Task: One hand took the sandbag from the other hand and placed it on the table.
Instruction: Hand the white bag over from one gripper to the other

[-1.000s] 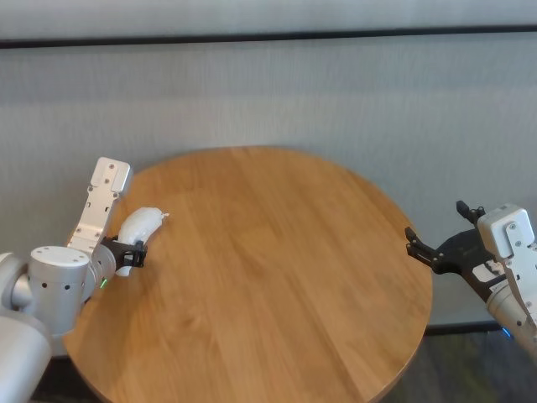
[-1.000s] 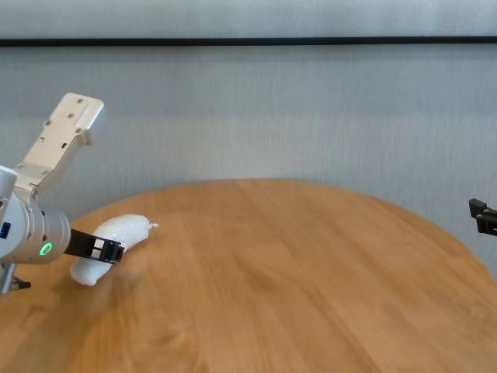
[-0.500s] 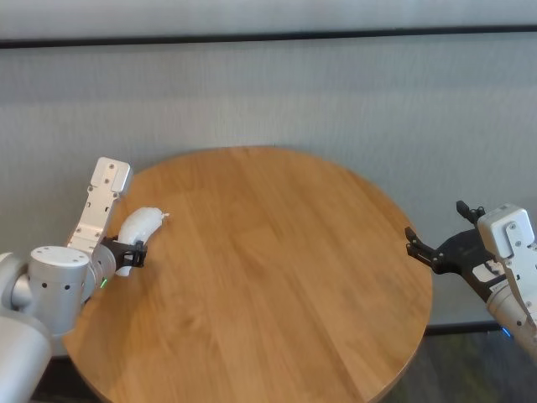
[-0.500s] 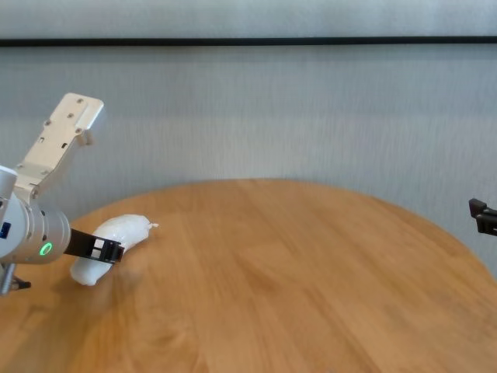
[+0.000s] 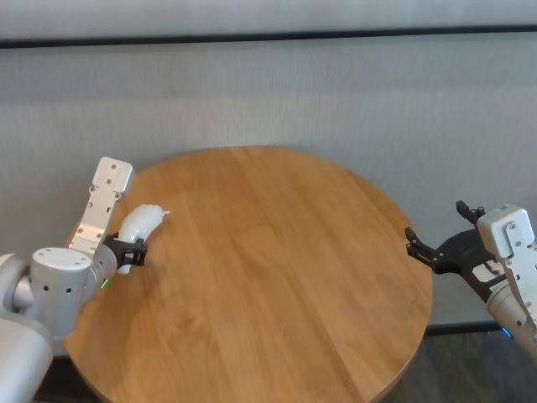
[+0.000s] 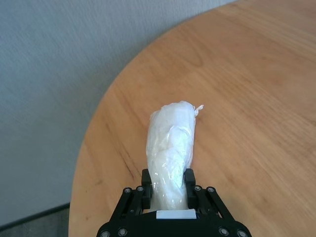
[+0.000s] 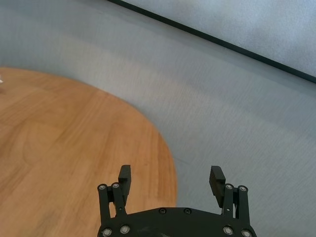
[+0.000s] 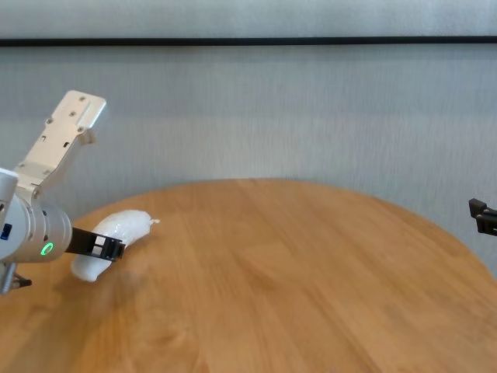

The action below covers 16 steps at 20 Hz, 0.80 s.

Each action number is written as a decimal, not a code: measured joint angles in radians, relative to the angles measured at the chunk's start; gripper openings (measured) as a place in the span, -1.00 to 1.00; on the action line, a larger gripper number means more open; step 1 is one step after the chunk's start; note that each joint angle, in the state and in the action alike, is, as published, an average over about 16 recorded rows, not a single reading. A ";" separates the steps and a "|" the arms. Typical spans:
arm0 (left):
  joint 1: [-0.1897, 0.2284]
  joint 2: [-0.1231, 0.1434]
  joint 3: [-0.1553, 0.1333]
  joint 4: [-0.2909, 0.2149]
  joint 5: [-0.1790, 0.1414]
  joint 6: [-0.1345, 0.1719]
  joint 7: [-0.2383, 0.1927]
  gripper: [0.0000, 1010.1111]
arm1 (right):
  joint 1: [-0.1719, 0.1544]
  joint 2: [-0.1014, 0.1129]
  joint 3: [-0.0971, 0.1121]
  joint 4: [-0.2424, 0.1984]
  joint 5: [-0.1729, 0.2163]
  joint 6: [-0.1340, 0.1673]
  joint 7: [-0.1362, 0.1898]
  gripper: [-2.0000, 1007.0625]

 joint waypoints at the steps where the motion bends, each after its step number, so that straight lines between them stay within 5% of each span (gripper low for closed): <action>1: 0.002 0.000 0.001 -0.002 0.003 -0.004 0.000 -0.18 | 0.000 0.000 0.000 0.000 0.000 0.000 0.000 0.99; 16: 0.036 0.013 0.005 -0.050 0.053 -0.105 -0.037 -0.18 | 0.000 0.000 0.000 0.000 0.000 0.000 0.000 0.99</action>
